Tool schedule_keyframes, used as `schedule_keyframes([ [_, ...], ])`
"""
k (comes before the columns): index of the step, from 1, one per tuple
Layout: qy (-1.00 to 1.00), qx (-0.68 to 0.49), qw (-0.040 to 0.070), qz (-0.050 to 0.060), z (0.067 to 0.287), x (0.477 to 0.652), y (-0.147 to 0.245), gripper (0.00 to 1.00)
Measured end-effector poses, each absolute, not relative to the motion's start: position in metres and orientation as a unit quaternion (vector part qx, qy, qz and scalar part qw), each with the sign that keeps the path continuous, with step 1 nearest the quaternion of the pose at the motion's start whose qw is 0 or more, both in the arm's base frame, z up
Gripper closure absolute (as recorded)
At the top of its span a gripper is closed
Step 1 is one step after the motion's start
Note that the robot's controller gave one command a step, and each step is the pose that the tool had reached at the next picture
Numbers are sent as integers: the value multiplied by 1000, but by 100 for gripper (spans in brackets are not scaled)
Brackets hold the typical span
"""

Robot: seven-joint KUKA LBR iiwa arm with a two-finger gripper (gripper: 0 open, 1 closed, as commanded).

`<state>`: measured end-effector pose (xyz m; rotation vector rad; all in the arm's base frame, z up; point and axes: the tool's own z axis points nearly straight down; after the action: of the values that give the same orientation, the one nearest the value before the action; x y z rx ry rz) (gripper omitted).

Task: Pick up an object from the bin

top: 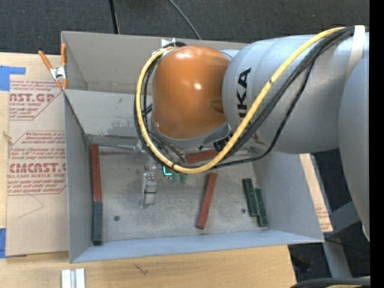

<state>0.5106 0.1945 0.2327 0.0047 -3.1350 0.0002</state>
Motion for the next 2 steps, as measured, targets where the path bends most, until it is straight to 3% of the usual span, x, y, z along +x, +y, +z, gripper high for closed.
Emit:
schedule_keyframes([
  [1, -1000, 0, 0, -1, 237, 513, 193, 0],
  [2, -1000, 12, -3, -1, 167, 536, 147, 0],
])
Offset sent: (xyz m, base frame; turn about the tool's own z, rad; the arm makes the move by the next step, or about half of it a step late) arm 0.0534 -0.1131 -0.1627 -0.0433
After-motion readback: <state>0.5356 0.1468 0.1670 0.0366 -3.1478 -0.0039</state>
